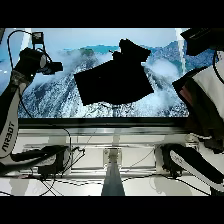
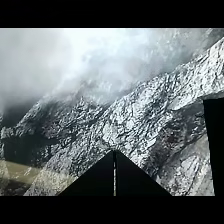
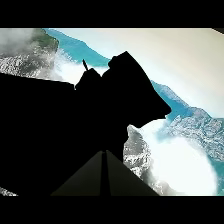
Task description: Fold the clothes and pants, and hang the long-sleeved shirts on hangers.
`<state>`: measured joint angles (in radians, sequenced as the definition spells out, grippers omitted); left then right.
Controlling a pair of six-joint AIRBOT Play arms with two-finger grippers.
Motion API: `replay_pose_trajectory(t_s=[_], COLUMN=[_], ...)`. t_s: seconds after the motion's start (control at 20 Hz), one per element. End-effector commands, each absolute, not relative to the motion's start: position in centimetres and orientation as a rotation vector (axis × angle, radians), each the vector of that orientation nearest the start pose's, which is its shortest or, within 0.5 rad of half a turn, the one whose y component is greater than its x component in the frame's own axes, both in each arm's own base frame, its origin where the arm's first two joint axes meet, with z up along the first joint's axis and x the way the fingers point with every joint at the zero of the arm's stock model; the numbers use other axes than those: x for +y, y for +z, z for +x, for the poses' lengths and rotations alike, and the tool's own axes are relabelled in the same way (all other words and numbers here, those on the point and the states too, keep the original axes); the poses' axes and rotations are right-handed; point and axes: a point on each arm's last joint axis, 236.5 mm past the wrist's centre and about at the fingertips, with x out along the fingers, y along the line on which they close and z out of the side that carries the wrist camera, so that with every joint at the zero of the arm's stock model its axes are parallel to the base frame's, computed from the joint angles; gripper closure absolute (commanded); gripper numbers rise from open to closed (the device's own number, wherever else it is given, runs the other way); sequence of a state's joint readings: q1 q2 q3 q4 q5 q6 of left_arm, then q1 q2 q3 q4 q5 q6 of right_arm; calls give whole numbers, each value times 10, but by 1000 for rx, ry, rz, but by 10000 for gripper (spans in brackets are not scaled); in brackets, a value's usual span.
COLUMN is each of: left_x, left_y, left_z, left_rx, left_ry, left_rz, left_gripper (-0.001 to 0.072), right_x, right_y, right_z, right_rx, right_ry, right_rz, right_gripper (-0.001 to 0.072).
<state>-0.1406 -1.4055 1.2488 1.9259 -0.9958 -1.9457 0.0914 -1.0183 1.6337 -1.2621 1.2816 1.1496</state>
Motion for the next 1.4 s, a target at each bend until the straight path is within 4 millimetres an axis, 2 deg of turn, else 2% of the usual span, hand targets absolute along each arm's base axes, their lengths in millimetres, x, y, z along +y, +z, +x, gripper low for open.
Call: replay_pose_trajectory(t_s=[0.0, 0.8, 1.0, 1.05, 1.15, 1.35], left_x=[7, 7, 7, 7, 7, 7], left_y=[14, 14, 14, 14, 14, 14], left_z=[449, 449, 449, 449, 449, 449], left_rx=[1078, 1078, 1078, 1078, 1078, 1078], left_ry=[235, 235, 235, 235, 235, 235], left_rz=[85, 84, 84, 84, 85, 85], left_gripper=[697, 697, 697, 697, 697, 697], right_x=[103, 103, 104, 107, 123, 180], right_y=[296, 297, 311, 306, 277, 187], right_z=[364, 364, 376, 376, 369, 347], right_rx=[585, 584, 514, 540, 675, 985], right_ry=[478, 478, 455, 461, 524, 736], right_rz=[-247, -247, -219, -174, -87, -44], right_gripper=[692, 691, 691, 691, 691, 679])
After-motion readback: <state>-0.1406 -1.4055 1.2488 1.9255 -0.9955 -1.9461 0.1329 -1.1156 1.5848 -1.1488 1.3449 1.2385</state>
